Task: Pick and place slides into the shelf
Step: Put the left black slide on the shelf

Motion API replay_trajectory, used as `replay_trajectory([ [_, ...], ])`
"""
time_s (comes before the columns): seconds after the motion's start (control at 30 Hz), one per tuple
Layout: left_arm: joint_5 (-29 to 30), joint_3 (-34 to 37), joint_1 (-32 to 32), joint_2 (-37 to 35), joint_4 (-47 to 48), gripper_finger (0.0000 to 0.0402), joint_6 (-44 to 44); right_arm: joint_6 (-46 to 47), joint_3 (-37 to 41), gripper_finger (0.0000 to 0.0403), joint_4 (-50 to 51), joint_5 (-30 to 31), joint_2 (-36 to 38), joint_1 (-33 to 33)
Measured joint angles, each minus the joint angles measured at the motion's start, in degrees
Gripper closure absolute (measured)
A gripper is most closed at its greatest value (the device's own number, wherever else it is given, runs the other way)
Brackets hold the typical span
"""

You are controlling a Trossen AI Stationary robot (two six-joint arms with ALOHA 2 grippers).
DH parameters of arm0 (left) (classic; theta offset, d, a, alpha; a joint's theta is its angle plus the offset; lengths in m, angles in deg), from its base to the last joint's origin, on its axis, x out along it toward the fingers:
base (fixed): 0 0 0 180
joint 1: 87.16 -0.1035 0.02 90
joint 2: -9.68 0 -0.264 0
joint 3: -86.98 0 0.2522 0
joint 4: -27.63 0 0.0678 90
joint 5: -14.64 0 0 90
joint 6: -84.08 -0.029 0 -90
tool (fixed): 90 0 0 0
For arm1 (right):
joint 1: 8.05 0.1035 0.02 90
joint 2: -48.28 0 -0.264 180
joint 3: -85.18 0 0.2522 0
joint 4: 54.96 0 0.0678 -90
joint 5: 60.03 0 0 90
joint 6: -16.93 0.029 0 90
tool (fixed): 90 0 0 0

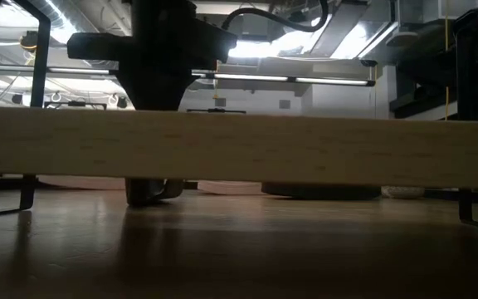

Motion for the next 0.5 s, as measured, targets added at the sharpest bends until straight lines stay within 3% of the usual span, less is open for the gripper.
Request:
replay_trajectory([
  [0.5, 1.47, 3.96, -0.43, -0.11, -0.10, 0.0292, -0.04, 0.00, 0.00, 0.0386, -0.02, 0.00, 0.00, 0.00],
])
